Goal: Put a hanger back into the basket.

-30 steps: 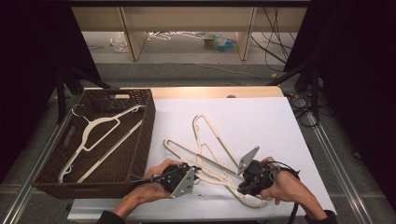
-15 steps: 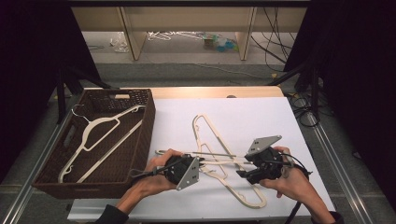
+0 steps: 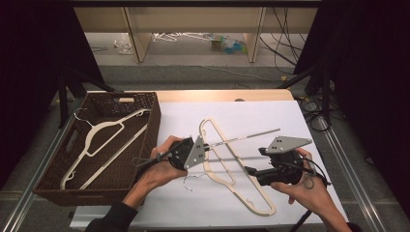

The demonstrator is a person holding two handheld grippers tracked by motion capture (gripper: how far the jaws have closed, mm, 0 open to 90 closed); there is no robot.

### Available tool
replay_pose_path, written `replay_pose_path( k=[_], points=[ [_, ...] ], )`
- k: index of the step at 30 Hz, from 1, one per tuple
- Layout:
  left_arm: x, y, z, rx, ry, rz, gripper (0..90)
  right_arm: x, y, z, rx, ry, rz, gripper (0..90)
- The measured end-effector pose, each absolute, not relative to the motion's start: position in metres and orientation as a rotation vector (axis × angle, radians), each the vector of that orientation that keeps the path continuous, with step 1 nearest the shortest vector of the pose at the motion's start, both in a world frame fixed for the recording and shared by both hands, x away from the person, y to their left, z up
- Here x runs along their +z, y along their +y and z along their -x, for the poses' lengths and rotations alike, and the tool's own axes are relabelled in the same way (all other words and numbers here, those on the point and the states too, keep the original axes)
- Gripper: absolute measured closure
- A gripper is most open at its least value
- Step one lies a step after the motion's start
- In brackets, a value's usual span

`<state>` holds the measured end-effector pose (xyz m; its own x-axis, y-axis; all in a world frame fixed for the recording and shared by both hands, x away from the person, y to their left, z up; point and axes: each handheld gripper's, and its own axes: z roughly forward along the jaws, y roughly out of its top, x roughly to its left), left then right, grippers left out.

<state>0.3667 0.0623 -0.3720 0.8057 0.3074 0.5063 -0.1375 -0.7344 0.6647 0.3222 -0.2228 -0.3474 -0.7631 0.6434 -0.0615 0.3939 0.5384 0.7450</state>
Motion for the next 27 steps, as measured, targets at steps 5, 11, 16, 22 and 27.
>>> replay_pose_path(
  k=[5,11,16,22,27],
  points=[
    [-0.340,0.071,-0.376,0.664,0.301,-2.186,85.7,-0.358,-0.223,-0.317,1.060,2.491,-0.852,26.5],
    [-0.314,0.087,-0.381,0.508,0.480,-2.073,85.7,-0.368,-0.223,-0.313,1.064,2.521,-0.873,26.5],
    [-0.295,0.100,-0.379,0.405,0.548,-1.993,85.8,-0.375,-0.222,-0.312,1.052,2.534,-0.874,26.5],
    [-0.259,0.123,-0.370,0.323,0.589,-1.947,85.7,-0.379,-0.224,-0.309,1.047,2.561,-0.873,26.0],
    [-0.232,0.149,-0.367,0.294,0.645,-1.905,85.8,-0.384,-0.225,-0.309,1.048,2.563,-0.875,26.0]
  ],
)
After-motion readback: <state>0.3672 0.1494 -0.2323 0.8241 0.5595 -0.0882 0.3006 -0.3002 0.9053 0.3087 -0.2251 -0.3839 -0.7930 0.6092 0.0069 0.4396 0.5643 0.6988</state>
